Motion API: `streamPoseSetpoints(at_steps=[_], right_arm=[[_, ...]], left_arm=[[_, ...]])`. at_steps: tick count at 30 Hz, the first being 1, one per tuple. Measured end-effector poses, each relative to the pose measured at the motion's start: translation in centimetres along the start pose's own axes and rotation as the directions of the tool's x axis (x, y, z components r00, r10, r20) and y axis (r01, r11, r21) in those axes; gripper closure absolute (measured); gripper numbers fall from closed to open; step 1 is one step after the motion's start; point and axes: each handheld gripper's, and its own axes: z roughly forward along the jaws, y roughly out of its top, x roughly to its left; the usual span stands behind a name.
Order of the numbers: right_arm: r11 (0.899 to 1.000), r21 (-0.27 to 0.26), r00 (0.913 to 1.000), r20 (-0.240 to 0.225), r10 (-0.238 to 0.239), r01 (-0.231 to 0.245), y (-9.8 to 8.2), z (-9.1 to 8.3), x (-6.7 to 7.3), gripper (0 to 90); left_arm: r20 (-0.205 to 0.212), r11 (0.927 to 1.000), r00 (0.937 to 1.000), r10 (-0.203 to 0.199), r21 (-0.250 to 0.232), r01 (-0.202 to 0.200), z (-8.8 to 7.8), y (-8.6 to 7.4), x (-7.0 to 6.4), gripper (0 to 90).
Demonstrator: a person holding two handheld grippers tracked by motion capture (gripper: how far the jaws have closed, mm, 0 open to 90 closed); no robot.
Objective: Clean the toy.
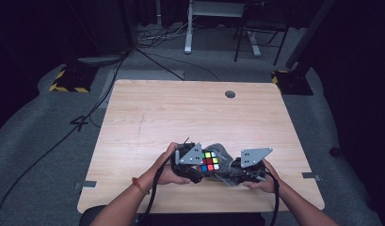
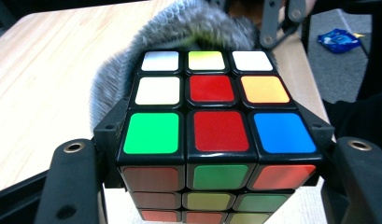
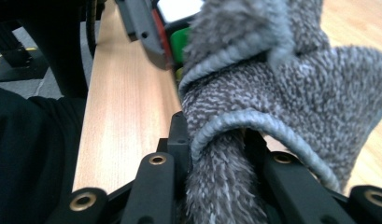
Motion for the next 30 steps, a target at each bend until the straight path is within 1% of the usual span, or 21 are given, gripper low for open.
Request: streamPoseSetpoints(at_steps=[1,3,5,7,9,11,13,14,15,17,18,19,21,22,23,25,27,28,29,30], right_arm=[[1.0,0.002,0.9999,-0.006,-0.012,0.012,0.1,0.0,0.1,73.6],[1.0,-0.015,0.9998,-0.01,-0.02,0.019,0.2,-0.2,0.3,73.6],[0.998,-0.05,0.9996,-0.013,-0.027,0.026,0.4,-0.7,0.4,73.6],[0.997,-0.076,0.9996,-0.002,-0.028,0.028,0.6,-1.1,0.3,73.6],[0.995,-0.099,0.9996,0.013,-0.024,0.025,0.7,-1.4,0.2,73.6],[0.995,-0.1,0.999,0.039,-0.02,0.024,0.8,-1.5,0.1,73.6],[0.996,-0.093,0.9984,0.056,-0.009,0.014,0.8,-1.4,-0.1,73.6],[0.997,-0.078,0.9978,0.065,-0.009,0.014,0.8,-1.3,-0.2,73.7],[0.997,-0.075,0.9981,0.062,-0.003,0.008,0.7,-1.1,-0.2,73.7],[0.998,-0.062,0.9985,0.055,0.003,0.0,0.5,-0.9,-0.3,73.7],[0.999,-0.045,0.9985,0.055,0.009,-0.006,0.4,-0.6,-0.4,73.7],[1.0,-0.026,0.9985,0.054,0.009,-0.008,0.2,-0.2,-0.3,73.7],[1.0,-0.004,0.9992,0.04,0.004,-0.004,0.0,0.2,-0.2,73.7],[1.0,0.008,0.9994,0.035,-0.002,0.002,-0.1,0.4,-0.2,73.7],[1.0,0.002,0.9998,0.02,-0.003,0.003,-0.1,0.5,-0.1,73.6],[1.0,-0.013,0.9999,-0.007,-0.012,0.012,0.0,0.4,0.1,73.6],[0.999,-0.033,0.9995,-0.027,-0.014,0.013,0.0,0.1,0.2,73.5],[0.999,-0.046,0.9992,-0.034,-0.021,0.019,0.1,-0.1,0.3,73.5],[0.998,-0.052,0.9991,-0.033,-0.025,0.024,0.1,-0.2,0.4,73.5],[0.997,-0.07,0.9991,-0.035,-0.026,0.024,0.2,-0.4,0.4,73.5]], left_arm=[[-0.01,1.0,0.9999,0.003,0.007,-0.003,0.0,-0.1,0.1,33.1],[-0.013,0.9999,0.9999,-0.005,0.014,0.005,-0.1,-0.2,0.2,33.1],[-0.022,0.9995,0.9997,-0.006,0.032,0.006,0.0,-0.4,0.4,33.1],[-0.008,0.9993,0.9998,-0.018,0.032,0.018,0.2,-0.5,0.5,33.1],[0.007,0.9994,0.9999,-0.014,0.032,0.014,0.3,-0.5,0.3,33.1],[0.026,0.9996,0.9997,0.0,0.027,0.0,0.3,-0.4,0.0,33.1],[0.03,0.9997,0.9995,0.012,0.02,-0.013,0.4,0.0,-0.4,33.1],[0.028,0.9998,0.9995,0.013,0.017,-0.013,0.4,0.1,-0.5,33.1],[0.027,0.9996,0.9994,0.02,0.017,-0.02,0.3,0.1,-0.5,33.1],[0.031,0.9999,0.9995,0.011,0.003,-0.011,0.2,0.1,-0.5,33.1],[0.034,0.9999,0.9994,0.006,-0.014,-0.005,0.0,0.1,-0.4,33.1],[0.032,0.9998,0.9995,0.006,-0.019,-0.005,-0.2,0.2,-0.3,33.1],[0.016,0.9996,0.9999,0.007,-0.028,-0.007,-0.4,0.3,-0.3,33.1],[0.016,0.9994,0.9999,0.001,-0.033,-0.001,-0.5,0.3,-0.1,33.1],[0.012,0.9996,0.9999,0.002,-0.028,-0.002,-0.6,0.2,-0.1,33.1],[0.0,0.9997,0.9999,-0.011,-0.021,0.011,-0.7,-0.1,0.3,33.1],[0.005,0.9995,0.9997,-0.024,-0.018,0.024,-0.7,-0.3,0.6,33.1],[0.003,0.9997,0.9997,-0.024,-0.011,0.024,-0.7,-0.4,0.6,33.1],[0.001,0.9998,0.9998,-0.022,0.002,0.022,-0.5,-0.5,0.6,33.1],[0.003,0.9998,0.9998,-0.018,0.008,0.018,-0.4,-0.5,0.6,33.1]])
